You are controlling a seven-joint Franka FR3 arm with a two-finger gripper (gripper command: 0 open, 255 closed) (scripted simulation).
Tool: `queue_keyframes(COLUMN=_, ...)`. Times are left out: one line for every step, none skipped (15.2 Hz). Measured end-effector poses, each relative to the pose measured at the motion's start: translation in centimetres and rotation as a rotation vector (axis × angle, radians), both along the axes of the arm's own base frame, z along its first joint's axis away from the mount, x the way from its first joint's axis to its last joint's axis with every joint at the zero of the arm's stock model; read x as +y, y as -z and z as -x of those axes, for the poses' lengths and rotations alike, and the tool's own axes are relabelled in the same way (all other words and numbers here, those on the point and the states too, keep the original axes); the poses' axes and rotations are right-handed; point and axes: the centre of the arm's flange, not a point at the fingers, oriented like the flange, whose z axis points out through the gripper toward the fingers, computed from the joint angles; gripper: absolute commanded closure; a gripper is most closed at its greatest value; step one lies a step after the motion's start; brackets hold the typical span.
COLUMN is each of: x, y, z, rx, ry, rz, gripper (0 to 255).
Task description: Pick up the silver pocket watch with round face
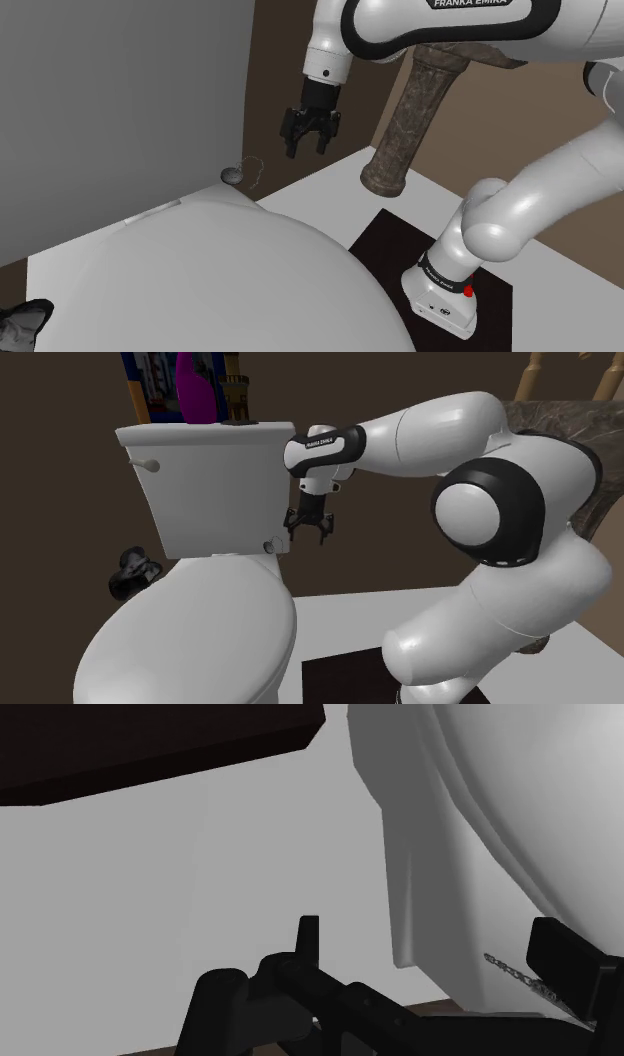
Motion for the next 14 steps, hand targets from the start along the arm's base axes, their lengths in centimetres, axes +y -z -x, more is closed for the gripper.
queue_keyframes(x=0.9, y=0.2, z=-0.6, rx=-0.004, ry=0.01, rz=-0.003, gripper=0)
queue_keyframes(x=1.5, y=0.5, z=-1.4, rx=-0.009, ry=0.021, rz=-0.007, gripper=0)
queue_keyframes(x=2.6, y=0.6, z=-2.4, rx=-0.014, ry=0.03, rz=-0.01, gripper=0)
queue_keyframes(x=3.3, y=0.9, z=-2.9, rx=-0.018, ry=0.041, rz=-0.013, gripper=0)
queue_keyframes(x=4.6, y=0.9, z=-3.7, rx=-0.023, ry=0.049, rz=-0.017, gripper=0)
queue_keyframes(x=5.5, y=0.9, z=-4.5, rx=-0.027, ry=0.06, rz=-0.021, gripper=0)
queue_keyframes(x=6.3, y=1.0, z=-5.0, rx=-0.032, ry=0.07, rz=-0.024, gripper=0)
queue_keyframes(x=7.2, y=1.2, z=-5.9, rx=-0.037, ry=0.08, rz=-0.028, gripper=0)
queue_keyframes(x=8.3, y=1.6, z=-6.9, rx=-0.041, ry=0.089, rz=-0.032, gripper=0)
queue_keyframes(x=9.0, y=1.6, z=-7.8, rx=-0.045, ry=0.1, rz=-0.035, gripper=0)
queue_keyframes(x=9.8, y=1.7, z=-8.5, rx=-0.05, ry=0.11, rz=-0.038, gripper=0)
queue_keyframes(x=10.2, y=1.6, z=-8.7, rx=-0.045, ry=0.151, rz=-0.036, gripper=0)
queue_keyframes(x=10.6, y=1.6, z=-8.9, rx=-0.045, ry=0.211, rz=-0.038, gripper=0)
queue_keyframes(x=10.7, y=2.2, z=-8.9, rx=-0.043, ry=0.222, rz=-0.039, gripper=0)
